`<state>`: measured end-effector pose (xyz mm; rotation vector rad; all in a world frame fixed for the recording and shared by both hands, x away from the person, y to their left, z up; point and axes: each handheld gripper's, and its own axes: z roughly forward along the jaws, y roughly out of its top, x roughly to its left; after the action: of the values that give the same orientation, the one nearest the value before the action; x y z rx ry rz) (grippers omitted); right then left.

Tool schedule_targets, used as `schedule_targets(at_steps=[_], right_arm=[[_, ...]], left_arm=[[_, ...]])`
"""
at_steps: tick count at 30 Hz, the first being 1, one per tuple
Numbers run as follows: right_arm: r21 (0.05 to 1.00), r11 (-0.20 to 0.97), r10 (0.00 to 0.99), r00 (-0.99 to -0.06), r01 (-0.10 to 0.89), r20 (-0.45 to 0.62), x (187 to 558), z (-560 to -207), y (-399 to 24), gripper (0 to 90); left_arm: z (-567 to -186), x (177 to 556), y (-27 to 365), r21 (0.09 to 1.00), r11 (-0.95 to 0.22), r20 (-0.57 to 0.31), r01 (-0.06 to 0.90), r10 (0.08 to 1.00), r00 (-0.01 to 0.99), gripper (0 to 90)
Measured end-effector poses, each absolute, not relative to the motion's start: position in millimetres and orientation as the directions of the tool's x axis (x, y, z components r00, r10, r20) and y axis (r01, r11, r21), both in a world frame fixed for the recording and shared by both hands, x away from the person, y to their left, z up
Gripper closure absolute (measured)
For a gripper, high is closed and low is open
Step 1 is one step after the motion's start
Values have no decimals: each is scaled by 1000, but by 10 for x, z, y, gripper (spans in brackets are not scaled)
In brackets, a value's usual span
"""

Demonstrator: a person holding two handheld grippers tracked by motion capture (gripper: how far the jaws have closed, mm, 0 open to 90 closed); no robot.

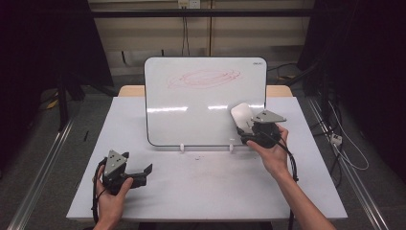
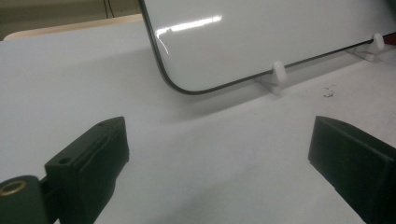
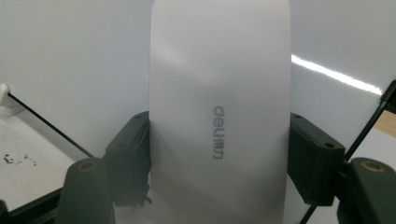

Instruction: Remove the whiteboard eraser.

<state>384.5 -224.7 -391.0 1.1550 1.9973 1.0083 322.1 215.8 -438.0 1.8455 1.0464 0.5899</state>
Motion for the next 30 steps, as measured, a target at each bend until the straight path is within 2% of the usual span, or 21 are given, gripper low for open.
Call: schedule_targets(at_steps=[18,30], right_arm=[[872,309,896,-425,379,-132,3791,-3835,-2324,314],[903,314,891,-419,292,-174,3796,-3643,-2206,314]], left_arm=[[-4392,3242,2133,876,-239,-24,419,846,532,50],[-4408,3225,2200,874,-228,-31,428,854,519,50]])
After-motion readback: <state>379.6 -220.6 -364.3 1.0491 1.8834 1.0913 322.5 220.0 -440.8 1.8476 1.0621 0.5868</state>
